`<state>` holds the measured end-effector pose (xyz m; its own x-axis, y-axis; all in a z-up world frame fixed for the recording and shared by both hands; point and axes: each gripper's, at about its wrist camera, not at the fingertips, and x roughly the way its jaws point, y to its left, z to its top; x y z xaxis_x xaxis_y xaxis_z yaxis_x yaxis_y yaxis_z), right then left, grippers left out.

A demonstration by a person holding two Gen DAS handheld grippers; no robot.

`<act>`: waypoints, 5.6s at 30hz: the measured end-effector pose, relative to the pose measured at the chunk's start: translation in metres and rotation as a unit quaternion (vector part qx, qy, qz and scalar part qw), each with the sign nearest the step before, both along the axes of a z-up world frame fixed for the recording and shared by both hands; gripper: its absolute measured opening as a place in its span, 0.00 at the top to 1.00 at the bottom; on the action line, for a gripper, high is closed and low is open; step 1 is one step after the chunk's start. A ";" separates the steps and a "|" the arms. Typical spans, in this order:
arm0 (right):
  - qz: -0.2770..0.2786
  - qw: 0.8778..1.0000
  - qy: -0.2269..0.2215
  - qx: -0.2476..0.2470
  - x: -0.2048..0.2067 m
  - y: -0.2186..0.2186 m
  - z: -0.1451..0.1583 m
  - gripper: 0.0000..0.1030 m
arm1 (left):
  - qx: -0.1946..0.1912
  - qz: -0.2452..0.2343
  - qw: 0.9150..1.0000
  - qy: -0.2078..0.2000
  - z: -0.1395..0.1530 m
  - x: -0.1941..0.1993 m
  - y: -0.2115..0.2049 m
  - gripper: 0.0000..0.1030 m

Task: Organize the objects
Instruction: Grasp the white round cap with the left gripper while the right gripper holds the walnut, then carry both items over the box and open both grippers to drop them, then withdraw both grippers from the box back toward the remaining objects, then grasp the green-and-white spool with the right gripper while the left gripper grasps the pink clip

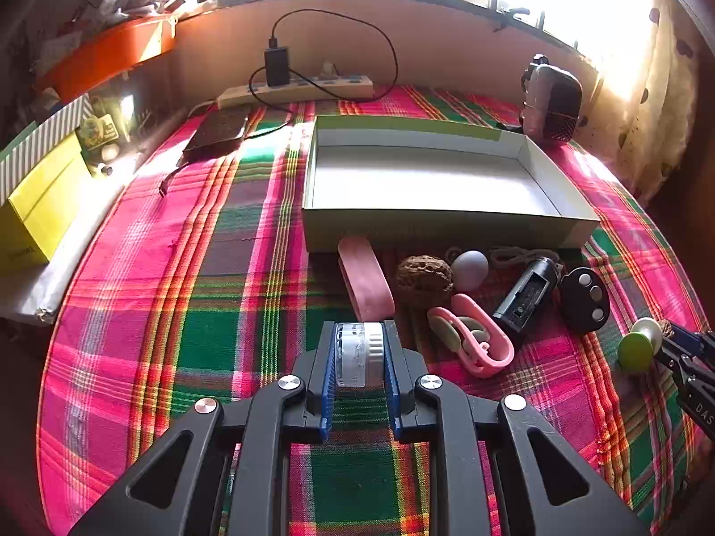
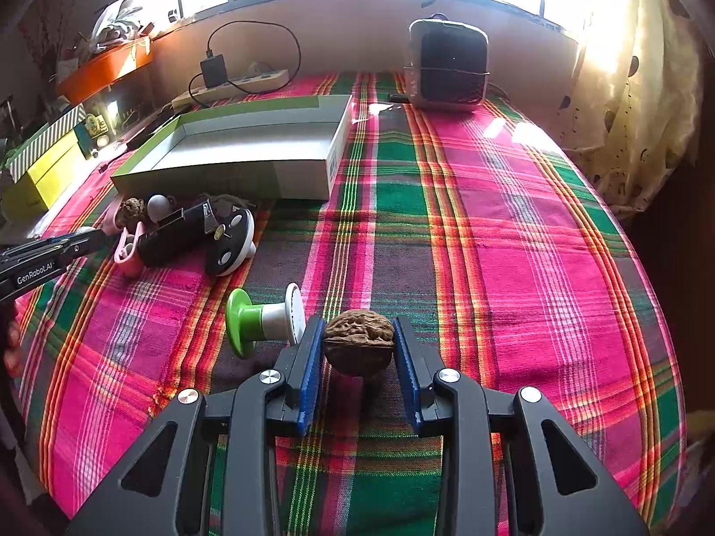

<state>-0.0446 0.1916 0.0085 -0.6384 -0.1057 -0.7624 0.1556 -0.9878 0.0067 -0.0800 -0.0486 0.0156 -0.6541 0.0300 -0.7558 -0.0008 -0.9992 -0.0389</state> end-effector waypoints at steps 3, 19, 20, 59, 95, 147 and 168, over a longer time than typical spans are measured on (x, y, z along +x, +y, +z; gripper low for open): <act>0.001 1.000 0.008 0.001 -0.001 -0.001 0.007 0.69 | 0.001 0.000 1.000 0.008 0.008 0.000 -0.001 0.84; 0.052 0.996 0.065 0.004 -0.045 -0.034 0.070 0.69 | 0.011 -0.027 0.999 0.029 0.050 -0.038 0.004 0.84; 0.057 0.996 0.067 0.003 -0.050 -0.037 0.073 0.69 | 0.013 -0.029 0.999 0.030 0.051 -0.041 0.006 0.84; 0.065 0.996 -0.046 0.026 -0.228 -0.094 0.007 0.69 | -0.008 -0.049 0.997 -0.055 -0.001 -0.195 0.031 0.84; 0.036 0.998 -0.053 0.009 -0.231 -0.087 0.005 0.50 | -0.017 -0.041 0.998 -0.045 0.002 -0.187 0.030 0.74; 0.034 0.999 0.024 -0.022 -0.025 -0.032 0.030 0.50 | 0.047 -0.014 0.999 0.007 0.016 0.006 -0.002 0.73; 0.038 0.999 -0.013 -0.001 -0.021 -0.037 -0.006 0.44 | 0.073 -0.052 0.996 -0.024 0.001 0.016 0.024 0.69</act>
<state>-0.0657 0.1547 0.0025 -0.6089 -0.1549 -0.7779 0.2305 -0.9730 0.0133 -0.0639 -0.0248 0.0163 -0.6058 0.2065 -0.7684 -0.0982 -0.9777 -0.1854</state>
